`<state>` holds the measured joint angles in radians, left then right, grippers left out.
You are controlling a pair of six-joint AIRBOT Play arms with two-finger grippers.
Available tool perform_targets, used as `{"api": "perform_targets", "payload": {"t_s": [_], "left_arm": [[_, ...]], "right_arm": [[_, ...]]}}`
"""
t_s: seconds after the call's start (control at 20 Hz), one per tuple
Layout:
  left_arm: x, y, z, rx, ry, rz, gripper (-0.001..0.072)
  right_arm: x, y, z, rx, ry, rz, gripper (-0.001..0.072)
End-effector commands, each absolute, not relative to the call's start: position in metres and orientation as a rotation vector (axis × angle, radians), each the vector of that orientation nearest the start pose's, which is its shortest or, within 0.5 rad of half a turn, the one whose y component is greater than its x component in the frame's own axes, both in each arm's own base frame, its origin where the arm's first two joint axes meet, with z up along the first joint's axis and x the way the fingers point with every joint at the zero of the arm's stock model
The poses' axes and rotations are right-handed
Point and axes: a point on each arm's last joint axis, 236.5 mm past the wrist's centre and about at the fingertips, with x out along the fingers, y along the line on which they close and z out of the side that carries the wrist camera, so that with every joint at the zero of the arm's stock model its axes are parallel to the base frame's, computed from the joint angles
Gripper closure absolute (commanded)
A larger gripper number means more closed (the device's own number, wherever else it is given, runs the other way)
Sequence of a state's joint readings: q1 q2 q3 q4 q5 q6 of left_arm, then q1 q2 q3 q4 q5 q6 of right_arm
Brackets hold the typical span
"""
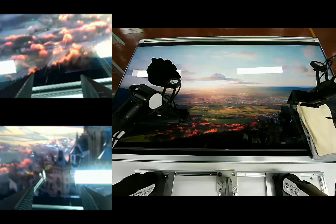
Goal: Fold the shirts.
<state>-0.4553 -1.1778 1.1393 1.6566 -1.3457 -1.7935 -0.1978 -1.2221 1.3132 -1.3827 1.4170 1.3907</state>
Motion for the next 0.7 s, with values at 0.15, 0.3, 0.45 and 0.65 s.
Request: {"api": "perform_targets", "payload": {"t_s": [0.15, 0.3, 0.45, 0.65], "left_arm": [[0.307, -0.1282, 0.0274, 0.2, 1.358, -0.172, -0.0007], [0.307, -0.1282, 0.0274, 0.2, 1.358, -0.172, -0.0007], [0.307, -0.1282, 0.0274, 0.2, 1.358, -0.172, -0.0007], [0.3071, -0.128, 0.0274, 0.222, 1.356, -0.189, -0.0007]], "right_arm": [[0.3579, -0.0267, 0.0706, 0.123, 1.294, 0.088, 0.0018], [0.3579, -0.0267, 0.0706, 0.123, 1.294, 0.088, 0.0019], [0.3579, -0.0267, 0.0706, 0.123, 1.294, 0.088, 0.0018], [0.3579, -0.0267, 0.0706, 0.123, 1.294, 0.088, 0.0018]]}}
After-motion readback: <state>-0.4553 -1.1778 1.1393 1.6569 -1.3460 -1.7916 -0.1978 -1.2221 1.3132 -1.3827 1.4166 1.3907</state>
